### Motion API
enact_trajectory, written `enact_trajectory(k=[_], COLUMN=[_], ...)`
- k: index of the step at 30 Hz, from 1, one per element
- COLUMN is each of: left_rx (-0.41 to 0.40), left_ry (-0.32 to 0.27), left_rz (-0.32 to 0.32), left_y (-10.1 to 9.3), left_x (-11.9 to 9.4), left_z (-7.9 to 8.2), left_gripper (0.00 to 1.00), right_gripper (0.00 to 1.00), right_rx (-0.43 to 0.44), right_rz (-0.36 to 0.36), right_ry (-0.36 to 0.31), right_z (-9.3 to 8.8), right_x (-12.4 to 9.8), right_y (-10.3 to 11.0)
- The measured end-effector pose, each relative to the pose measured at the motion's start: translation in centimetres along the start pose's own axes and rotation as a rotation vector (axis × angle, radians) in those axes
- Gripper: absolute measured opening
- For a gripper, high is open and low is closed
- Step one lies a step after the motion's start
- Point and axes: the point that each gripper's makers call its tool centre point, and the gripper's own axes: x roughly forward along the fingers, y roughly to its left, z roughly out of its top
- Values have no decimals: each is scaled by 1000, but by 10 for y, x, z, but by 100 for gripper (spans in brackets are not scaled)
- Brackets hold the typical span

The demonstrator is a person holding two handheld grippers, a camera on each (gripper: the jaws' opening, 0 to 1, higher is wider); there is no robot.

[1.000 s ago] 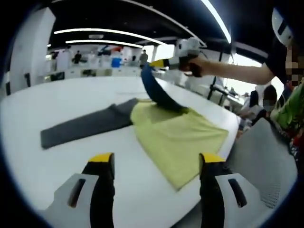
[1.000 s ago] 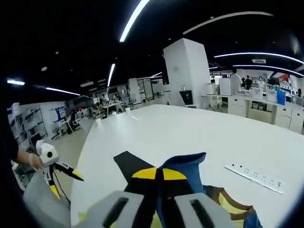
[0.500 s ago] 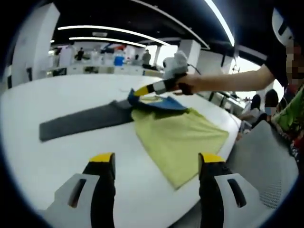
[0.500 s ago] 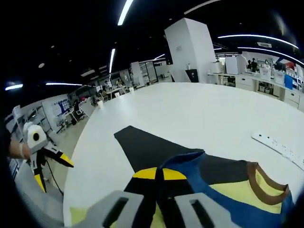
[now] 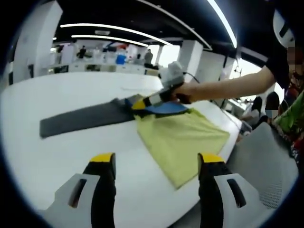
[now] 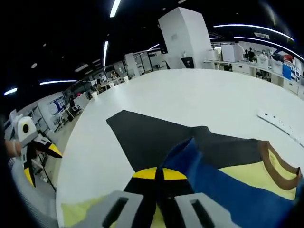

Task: Fold the garment on the visible template until the final outline fits inside the template.

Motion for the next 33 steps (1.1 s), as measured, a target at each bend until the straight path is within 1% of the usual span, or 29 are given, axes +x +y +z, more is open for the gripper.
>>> enact_trajectory(k=[2,4,6,7,8,9,10,11,12,13,14,15,16,18,22,26,31,33], left_rx=[2,2,0,-1,0,3,2,1,1,-1,0,1,-1,-1,2,7,12,10], left_ry=[-3,-3,-2,0,1,2,1,-2,-3,-2,-1,-2,-2,-5,-8,-8,-10,-10], left_rz=[-1,-1,-2,-2,-2,-2,-3,-3,-2,0,1,2,2,2,-1,-5,-8,-8], left_y=[-1,-1,-2,-2,-2,-3,-3,-4,-4,-4,-3,-3,-4,-4,-4,-4,8,13], left_x=[1,1,2,2,2,2,2,2,1,1,0,0,0,0,0,1,-2,-4], left_z=[1,2,1,1,0,0,1,1,1,1,1,1,1,1,2,3,1,-2], left_gripper=[66,66,66,66,66,66,66,66,66,66,66,66,66,66,66,67,66,66], right_gripper=[0,0,0,0,4,11,14,16,17,20,24,31,38,45,45,47,47,46], right_rx=[-3,8,-53,-69,-75,-63,-53,-29,-33,-40,-35,-22,-17,3,-2,-5,-3,-2], right_rz=[9,33,53,51,43,46,51,55,50,45,39,25,13,-5,-23,-37,-51,-61], right_ry=[0,-5,10,18,22,12,6,5,6,-12,-19,-15,-28,-52,-50,-51,-49,-54], right_z=[-1,-1,-6,-9,-9,-8,-7,-8,-7,-5,-4,-4,-1,2,0,0,-2,-2], right_x=[0,-1,0,0,1,0,0,-2,-3,-6,-7,-9,-12,-19,-28,-36,-42,-47], right_y=[3,10,18,20,17,17,19,20,19,18,16,12,9,2,-10,-14,-22,-22])
